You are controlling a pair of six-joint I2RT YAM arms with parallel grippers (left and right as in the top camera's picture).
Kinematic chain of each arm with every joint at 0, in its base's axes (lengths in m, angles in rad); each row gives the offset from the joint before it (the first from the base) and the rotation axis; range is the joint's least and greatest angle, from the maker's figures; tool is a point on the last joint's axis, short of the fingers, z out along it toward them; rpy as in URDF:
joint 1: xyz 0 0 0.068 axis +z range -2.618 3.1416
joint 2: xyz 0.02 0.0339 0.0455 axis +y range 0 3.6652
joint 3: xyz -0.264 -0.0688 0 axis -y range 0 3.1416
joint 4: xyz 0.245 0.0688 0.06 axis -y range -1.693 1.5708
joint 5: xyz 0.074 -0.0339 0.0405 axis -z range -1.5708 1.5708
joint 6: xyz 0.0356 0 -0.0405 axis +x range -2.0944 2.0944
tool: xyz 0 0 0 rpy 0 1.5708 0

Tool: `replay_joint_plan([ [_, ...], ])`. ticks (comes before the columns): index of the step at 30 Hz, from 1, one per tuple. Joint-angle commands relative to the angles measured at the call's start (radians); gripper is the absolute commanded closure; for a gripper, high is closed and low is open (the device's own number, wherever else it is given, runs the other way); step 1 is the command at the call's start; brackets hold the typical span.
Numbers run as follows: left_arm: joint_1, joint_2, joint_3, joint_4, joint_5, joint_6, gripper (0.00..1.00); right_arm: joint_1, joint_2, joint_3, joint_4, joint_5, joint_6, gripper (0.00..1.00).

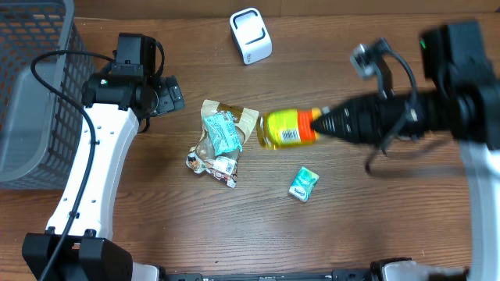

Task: Scan the item barcode
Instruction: 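Lift the yellow bottle and swing it sideways toward the right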

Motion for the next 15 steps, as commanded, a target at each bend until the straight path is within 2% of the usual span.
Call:
replay_joint_plan([
  [1,-0.003,-0.001,0.010,0.000,-0.003,0.026,0.00,0.003,-0.041,-0.102,0.010,-0.032,-0.013,0.96],
  [7,-0.003,-0.001,0.010,0.000,-0.003,0.026,0.00,0.003,-0.016,-0.172,0.076,0.013,-0.035,0.96],
  [10,-0.003,-0.001,0.010,0.000,-0.003,0.026,0.00,0.003,-0.002,-0.172,0.176,0.091,-0.034,0.96],
  [13,-0.003,-0.001,0.010,0.000,-0.003,0.026,0.01,0.006,0.013,-0.171,0.315,0.216,0.135,0.96],
  [15,-0.002,-0.001,0.010,0.000,-0.003,0.026,0.01,0.012,0.027,-0.166,0.387,0.278,0.195,0.96],
])
